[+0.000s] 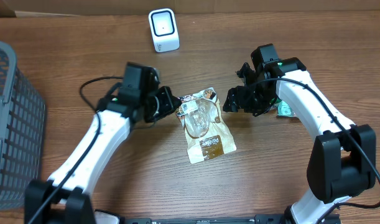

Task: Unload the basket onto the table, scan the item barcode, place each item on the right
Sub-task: 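Bring the left gripper to the bean bag's left edge, then grasp the bean bag with both grippers and hold it up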

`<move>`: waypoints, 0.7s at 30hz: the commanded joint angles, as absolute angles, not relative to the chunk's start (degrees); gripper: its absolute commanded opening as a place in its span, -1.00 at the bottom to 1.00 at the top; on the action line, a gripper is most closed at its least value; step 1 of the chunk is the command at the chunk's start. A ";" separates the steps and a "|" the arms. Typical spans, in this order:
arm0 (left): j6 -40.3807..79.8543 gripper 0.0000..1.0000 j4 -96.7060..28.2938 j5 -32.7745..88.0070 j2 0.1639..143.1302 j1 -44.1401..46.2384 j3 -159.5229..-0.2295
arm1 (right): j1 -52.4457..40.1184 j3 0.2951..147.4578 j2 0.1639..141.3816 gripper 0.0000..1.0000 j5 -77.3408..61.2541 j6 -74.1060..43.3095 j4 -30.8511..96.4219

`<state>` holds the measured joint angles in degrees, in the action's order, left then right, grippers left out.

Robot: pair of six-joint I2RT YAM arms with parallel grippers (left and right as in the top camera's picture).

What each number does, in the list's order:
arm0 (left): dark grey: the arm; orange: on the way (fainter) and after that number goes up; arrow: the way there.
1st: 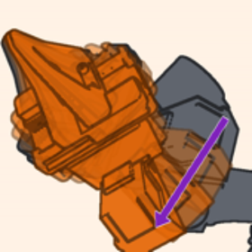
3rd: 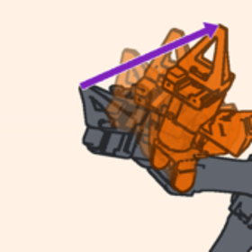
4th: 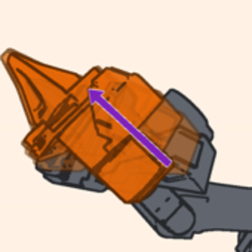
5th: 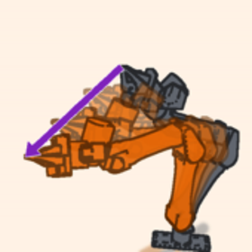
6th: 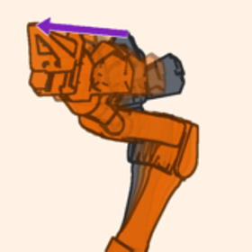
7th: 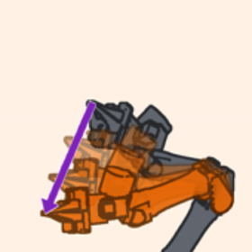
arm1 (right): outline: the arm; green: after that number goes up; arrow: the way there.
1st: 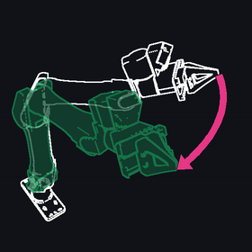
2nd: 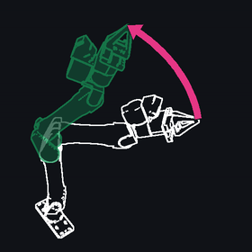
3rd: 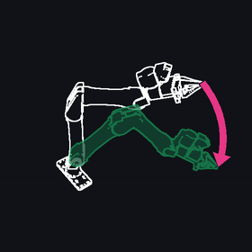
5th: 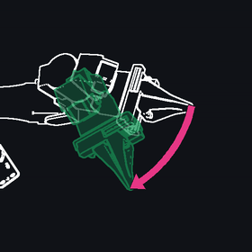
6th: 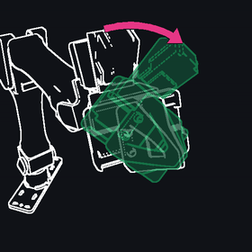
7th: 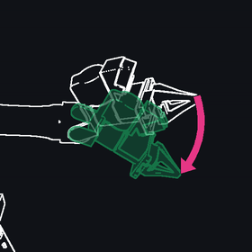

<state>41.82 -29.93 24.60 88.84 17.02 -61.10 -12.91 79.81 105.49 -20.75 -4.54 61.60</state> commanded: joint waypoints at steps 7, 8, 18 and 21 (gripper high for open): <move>44.38 -0.92 -27.33 23.99 98.37 19.07 -60.64 | -13.10 79.44 105.49 0.44 -21.12 -4.62 61.60; 44.38 -0.91 -27.11 23.99 98.91 19.20 -60.64 | -13.10 79.44 105.49 0.44 -21.12 -4.62 61.58; 44.84 -0.92 -21.56 29.04 104.68 20.38 -60.64 | -13.10 79.44 105.49 0.44 -21.12 -4.62 61.58; 44.82 -0.92 -21.74 29.26 106.00 20.38 -60.62 | -13.10 79.44 105.49 0.44 -21.12 -4.62 61.58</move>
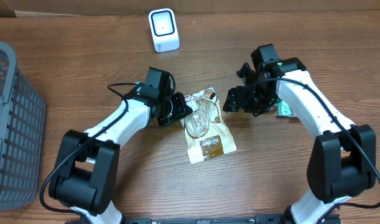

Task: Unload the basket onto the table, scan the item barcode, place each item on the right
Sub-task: 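Grasp the bean bag with both grippers and hold it up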

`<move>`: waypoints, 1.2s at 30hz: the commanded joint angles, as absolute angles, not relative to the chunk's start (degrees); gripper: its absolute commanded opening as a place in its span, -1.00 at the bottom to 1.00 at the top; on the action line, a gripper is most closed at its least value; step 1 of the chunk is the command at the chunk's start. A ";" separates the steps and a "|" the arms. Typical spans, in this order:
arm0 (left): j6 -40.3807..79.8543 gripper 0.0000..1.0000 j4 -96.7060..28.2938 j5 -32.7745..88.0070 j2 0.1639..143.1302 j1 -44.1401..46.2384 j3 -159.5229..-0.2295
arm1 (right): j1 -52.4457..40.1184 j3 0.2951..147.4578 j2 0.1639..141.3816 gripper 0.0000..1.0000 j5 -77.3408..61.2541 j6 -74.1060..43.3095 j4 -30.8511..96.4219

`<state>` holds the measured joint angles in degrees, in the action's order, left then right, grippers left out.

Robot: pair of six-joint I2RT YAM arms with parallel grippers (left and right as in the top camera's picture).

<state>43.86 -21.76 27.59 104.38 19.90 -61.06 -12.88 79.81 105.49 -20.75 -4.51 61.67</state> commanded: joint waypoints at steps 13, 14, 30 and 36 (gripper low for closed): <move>46.13 -0.92 -20.27 28.36 111.44 20.71 -60.62 | -13.10 79.44 105.49 0.44 -21.12 -4.64 61.60; 46.83 -0.92 -20.27 28.32 112.07 20.71 -60.62 | -13.10 79.44 105.49 0.44 -21.12 -4.62 61.60; 49.32 -0.91 -21.28 30.76 115.09 19.42 -60.62 | -12.71 74.41 105.56 0.62 -27.40 1.48 61.06; 49.32 -0.92 -21.58 30.76 115.09 19.42 -60.62 | -11.49 69.89 105.56 0.64 -35.66 4.71 55.33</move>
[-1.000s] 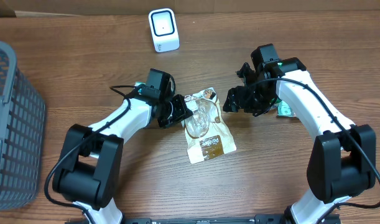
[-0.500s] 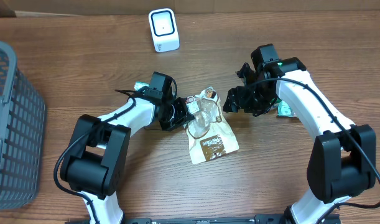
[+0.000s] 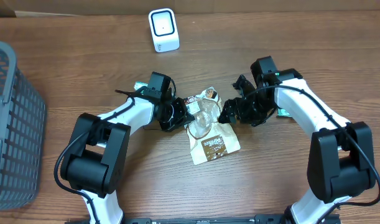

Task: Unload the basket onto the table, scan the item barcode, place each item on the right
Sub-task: 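Grasp the bean bag with both grippers and hold it up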

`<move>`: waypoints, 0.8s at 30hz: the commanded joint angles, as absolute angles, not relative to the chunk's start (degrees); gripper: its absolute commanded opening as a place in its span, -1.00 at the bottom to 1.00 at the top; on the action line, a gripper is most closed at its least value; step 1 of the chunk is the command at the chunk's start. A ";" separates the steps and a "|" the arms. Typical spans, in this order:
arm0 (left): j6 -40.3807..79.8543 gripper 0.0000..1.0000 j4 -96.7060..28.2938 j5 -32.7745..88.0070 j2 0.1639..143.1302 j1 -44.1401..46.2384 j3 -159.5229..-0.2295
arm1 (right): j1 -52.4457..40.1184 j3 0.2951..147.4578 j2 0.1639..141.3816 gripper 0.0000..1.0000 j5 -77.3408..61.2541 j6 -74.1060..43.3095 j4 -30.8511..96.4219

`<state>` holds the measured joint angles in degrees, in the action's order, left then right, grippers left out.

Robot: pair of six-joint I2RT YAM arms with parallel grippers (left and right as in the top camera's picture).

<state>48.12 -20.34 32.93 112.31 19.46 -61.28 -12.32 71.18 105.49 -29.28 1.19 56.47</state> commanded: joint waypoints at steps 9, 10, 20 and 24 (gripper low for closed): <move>49.34 -0.92 -21.54 30.76 115.09 19.42 -60.64 | -11.55 67.00 105.58 0.65 -38.59 6.04 50.26; 49.34 -0.92 -21.54 30.76 115.09 19.42 -60.64 | -11.55 66.57 105.58 0.64 -39.24 5.91 49.58; 49.32 -0.92 -21.54 30.76 115.09 19.42 -60.64 | -11.55 59.18 106.50 0.62 -40.66 -2.39 41.76; 49.30 -0.92 -21.50 31.09 115.09 19.42 -60.64 | -11.55 59.11 106.85 0.62 -42.26 -2.79 41.58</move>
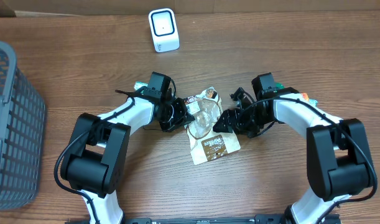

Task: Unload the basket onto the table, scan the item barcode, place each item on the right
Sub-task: 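Grasp the bean bag with both grippers and hold it up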

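A brown snack pouch (213, 142) with a clear window lies on the wooden table (270, 180) between both arms. My left gripper (186, 116) is at the pouch's upper left edge, its fingers closed on that edge. My right gripper (219, 123) reaches the pouch's right edge from the right, its dark fingers slightly apart over the rim. The white barcode scanner (163, 30) stands at the back of the table, well beyond the pouch. No barcode shows on the pouch from above.
A grey mesh basket (9, 124) fills the left edge of the table. A small green packet (303, 97) peeks out behind my right forearm. The left arm's cable (124, 93) loops on the table behind it.
My right gripper has moved left and toward the table's front, from just beside the pouch to its right edge. The left gripper and the pouch have stayed where they were.
At first both grippers stood apart from the pouch, left and right of it. The left gripper then reached the pouch's left edge, after which the pouch sat slightly turned. The right gripper has since come in twice, now touching the right edge.
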`<move>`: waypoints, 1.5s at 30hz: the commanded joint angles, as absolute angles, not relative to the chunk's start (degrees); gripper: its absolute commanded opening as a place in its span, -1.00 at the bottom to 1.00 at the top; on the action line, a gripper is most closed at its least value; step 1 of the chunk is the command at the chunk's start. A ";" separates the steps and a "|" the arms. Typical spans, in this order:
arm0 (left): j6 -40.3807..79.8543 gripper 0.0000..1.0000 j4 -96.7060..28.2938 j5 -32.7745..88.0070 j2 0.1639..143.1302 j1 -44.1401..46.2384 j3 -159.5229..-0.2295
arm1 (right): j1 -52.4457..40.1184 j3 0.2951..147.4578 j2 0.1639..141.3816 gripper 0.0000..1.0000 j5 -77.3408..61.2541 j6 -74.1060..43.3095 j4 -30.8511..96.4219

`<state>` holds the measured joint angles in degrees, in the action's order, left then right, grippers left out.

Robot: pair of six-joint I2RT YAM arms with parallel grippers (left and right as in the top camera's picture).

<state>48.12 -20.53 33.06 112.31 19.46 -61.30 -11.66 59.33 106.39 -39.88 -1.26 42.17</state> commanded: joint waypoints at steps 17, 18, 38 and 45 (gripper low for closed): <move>48.86 -0.92 -21.06 31.18 115.09 19.51 -60.64 | -17.67 59.09 109.54 0.49 -43.79 -14.50 31.46; 48.88 -0.91 -21.06 31.18 115.09 19.53 -60.64 | -17.65 59.09 109.84 0.44 -43.79 -15.11 31.22; 48.88 -0.92 -20.95 31.14 115.09 19.53 -60.64 | -18.35 59.09 110.19 -0.30 -42.41 -21.50 26.98; 48.86 -0.91 -20.97 31.18 115.09 19.53 -60.64 | -20.62 59.09 110.30 -0.27 -41.78 -22.96 24.75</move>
